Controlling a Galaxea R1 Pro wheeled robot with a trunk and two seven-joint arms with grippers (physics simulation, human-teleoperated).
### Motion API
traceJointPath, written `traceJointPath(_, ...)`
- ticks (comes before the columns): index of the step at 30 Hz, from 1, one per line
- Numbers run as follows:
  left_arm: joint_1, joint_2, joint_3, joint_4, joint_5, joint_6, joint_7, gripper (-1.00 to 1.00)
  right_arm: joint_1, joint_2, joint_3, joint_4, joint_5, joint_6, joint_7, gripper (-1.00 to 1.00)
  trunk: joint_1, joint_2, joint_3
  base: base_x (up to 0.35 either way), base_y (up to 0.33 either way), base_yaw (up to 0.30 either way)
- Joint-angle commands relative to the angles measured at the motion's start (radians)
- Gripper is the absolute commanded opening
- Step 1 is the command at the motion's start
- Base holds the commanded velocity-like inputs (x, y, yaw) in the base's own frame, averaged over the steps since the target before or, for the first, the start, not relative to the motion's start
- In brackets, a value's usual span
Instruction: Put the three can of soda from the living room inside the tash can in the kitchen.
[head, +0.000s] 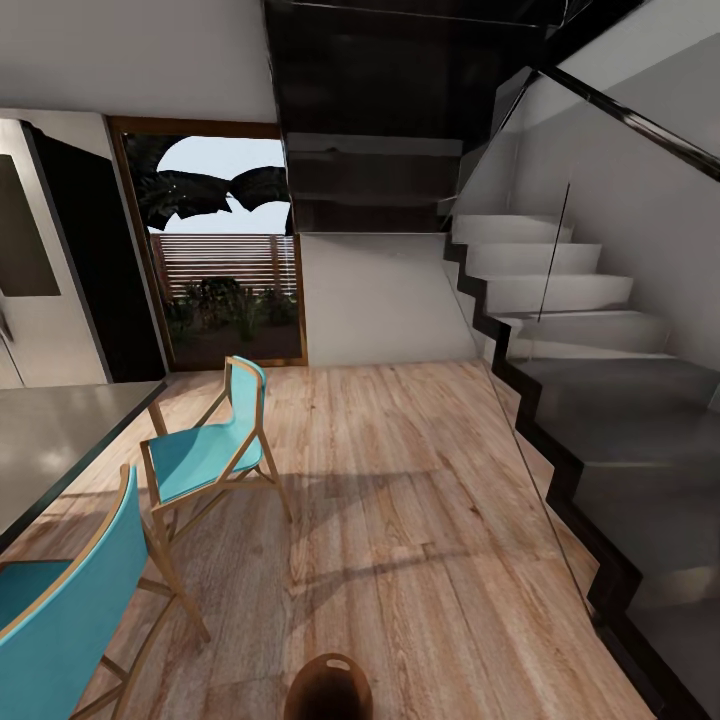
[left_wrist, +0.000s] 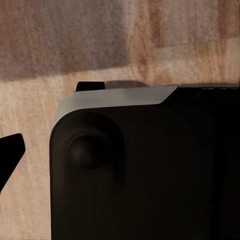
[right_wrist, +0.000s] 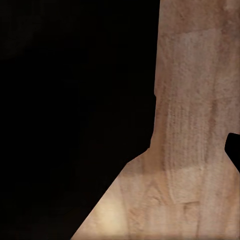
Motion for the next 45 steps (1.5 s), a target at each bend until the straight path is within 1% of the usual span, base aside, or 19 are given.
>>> traceJointPath(1,0.0,0.0,0.0,-0.006,0.0,0.0,0.0,1.0,0.0,0.0,0.0,0.0,0.0,0.0,0.0,1.0,0.0,0.0,0.0,0.0,0.0,0.0)
traceJointPath(12,0.0,0.0,0.0,-0.064,0.0,0.0,0.0,1.0,0.0,0.0,0.0,0.0,0.0,0.0,0.0,1.0,0.0,0.0,0.0,0.0,0.0,0.0)
traceJointPath(45,0.0,0.0,0.0,-0.064,0.0,0.0,0.0,1.0,0.0,0.0,0.0,0.0,0.0,0.0,0.0,1.0,0.0,0.0,0.0,0.0,0.0,0.0)
